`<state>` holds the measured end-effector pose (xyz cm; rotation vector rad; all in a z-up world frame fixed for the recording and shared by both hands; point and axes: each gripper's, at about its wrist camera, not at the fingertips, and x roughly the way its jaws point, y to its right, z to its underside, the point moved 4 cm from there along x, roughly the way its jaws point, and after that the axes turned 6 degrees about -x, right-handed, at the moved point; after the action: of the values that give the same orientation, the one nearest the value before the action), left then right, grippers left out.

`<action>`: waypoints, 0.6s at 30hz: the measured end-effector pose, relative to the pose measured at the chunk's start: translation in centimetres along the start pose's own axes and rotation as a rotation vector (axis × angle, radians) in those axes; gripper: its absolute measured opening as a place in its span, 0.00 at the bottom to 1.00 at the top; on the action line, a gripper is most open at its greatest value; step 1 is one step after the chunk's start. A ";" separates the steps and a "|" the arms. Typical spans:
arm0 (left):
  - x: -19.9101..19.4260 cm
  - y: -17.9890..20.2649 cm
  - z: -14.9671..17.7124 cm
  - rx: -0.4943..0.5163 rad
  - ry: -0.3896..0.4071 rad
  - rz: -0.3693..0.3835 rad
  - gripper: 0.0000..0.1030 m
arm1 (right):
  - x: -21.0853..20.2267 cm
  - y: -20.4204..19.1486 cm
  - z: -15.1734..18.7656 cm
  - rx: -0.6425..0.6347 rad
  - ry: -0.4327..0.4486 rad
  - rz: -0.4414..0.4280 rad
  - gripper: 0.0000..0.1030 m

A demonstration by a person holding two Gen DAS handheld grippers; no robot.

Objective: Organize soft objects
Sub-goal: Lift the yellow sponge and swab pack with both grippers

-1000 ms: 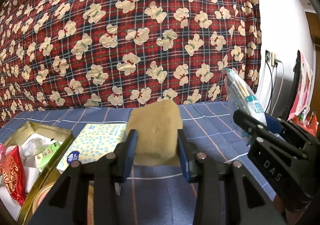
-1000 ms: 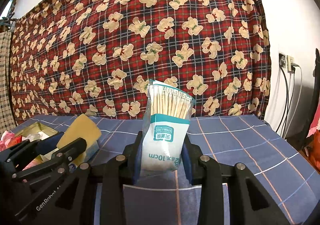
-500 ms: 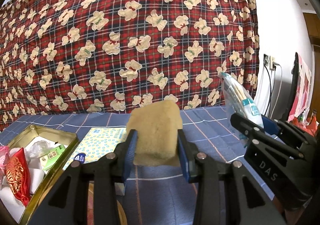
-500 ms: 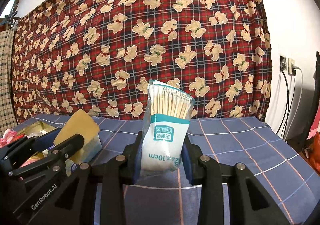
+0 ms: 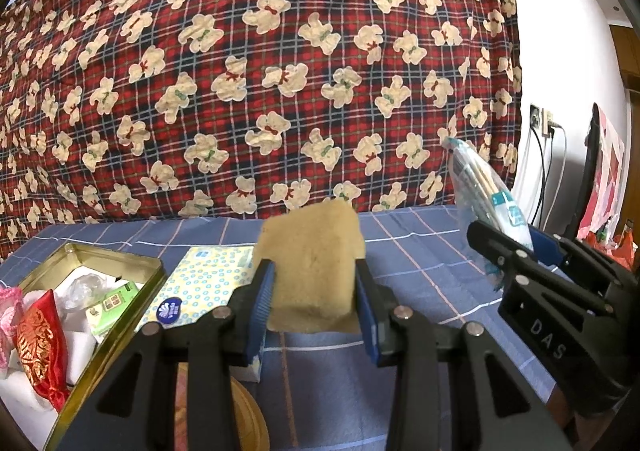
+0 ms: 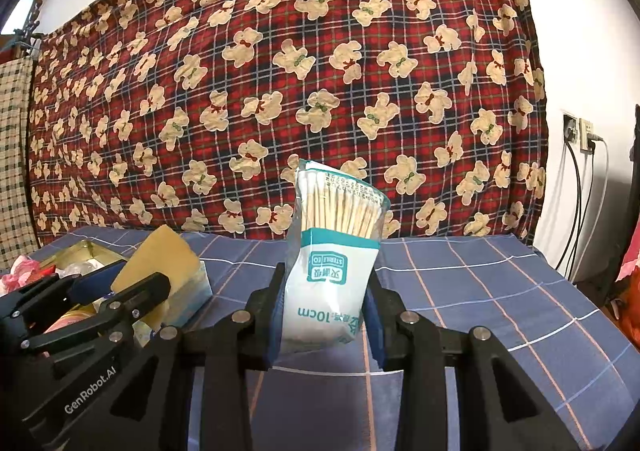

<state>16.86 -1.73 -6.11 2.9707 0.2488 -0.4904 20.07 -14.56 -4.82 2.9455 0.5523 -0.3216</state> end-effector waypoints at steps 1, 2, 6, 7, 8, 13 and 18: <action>0.0 0.0 0.1 0.002 -0.003 0.001 0.37 | 0.0 0.0 0.0 0.000 0.000 0.000 0.36; -0.1 0.0 0.1 0.002 -0.003 0.001 0.37 | 0.0 0.0 0.0 0.000 0.001 -0.001 0.36; -0.3 -0.1 0.2 -0.002 -0.001 0.004 0.37 | -0.3 -0.5 0.0 -0.010 0.010 -0.010 0.36; -0.5 -0.2 0.3 -0.008 0.001 0.008 0.37 | -0.4 -0.6 0.0 -0.011 0.011 -0.013 0.36; -0.6 -0.3 0.4 -0.011 0.001 0.011 0.37 | -0.5 -0.8 0.0 -0.012 0.012 -0.016 0.36; -1.1 -1.1 0.2 -0.044 0.002 0.017 0.37 | -0.8 -1.2 -0.1 -0.015 0.021 -0.033 0.36; -1.8 -1.9 -0.1 -0.063 0.006 0.021 0.37 | -0.6 -1.9 -0.2 -0.028 0.013 -0.048 0.36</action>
<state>14.88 -0.06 -5.58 2.9112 0.2287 -0.4623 18.91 -12.99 -4.67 2.9125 0.6253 -0.2977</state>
